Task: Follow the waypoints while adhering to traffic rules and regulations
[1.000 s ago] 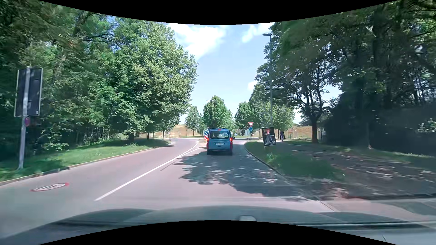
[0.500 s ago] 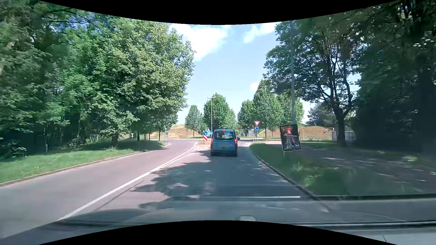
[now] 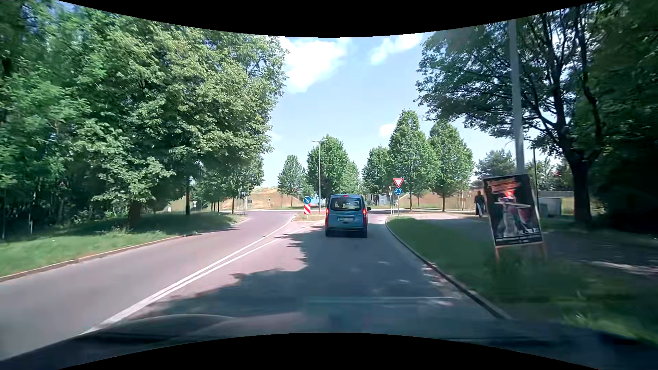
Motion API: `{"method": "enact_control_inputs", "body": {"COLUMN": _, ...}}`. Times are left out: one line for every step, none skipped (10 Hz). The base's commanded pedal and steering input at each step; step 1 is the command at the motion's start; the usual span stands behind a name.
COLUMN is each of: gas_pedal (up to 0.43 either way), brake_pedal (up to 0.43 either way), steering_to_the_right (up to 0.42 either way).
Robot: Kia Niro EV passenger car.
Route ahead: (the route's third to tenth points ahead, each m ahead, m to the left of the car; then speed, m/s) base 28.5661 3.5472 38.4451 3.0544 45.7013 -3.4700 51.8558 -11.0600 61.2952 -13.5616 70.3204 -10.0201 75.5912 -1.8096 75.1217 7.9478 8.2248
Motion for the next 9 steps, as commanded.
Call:
{"method": "enact_control_inputs", "body": {"gas_pedal": 0.028, "brake_pedal": 0.0, "steering_to_the_right": -0.005}}
{"method": "enact_control_inputs", "body": {"gas_pedal": 0.028, "brake_pedal": 0.0, "steering_to_the_right": -0.005}}
{"method": "enact_control_inputs", "body": {"gas_pedal": 0.028, "brake_pedal": 0.0, "steering_to_the_right": -0.005}}
{"method": "enact_control_inputs", "body": {"gas_pedal": 0.028, "brake_pedal": 0.0, "steering_to_the_right": -0.006}}
{"method": "enact_control_inputs", "body": {"gas_pedal": 0.028, "brake_pedal": 0.0, "steering_to_the_right": -0.003}}
{"method": "enact_control_inputs", "body": {"gas_pedal": 0.028, "brake_pedal": 0.0, "steering_to_the_right": -0.001}}
{"method": "enact_control_inputs", "body": {"gas_pedal": 0.039, "brake_pedal": 0.0, "steering_to_the_right": -0.001}}
{"method": "enact_control_inputs", "body": {"gas_pedal": 0.039, "brake_pedal": 0.0, "steering_to_the_right": 0.0}}
{"method": "enact_control_inputs", "body": {"gas_pedal": 0.039, "brake_pedal": 0.0, "steering_to_the_right": 0.0}}
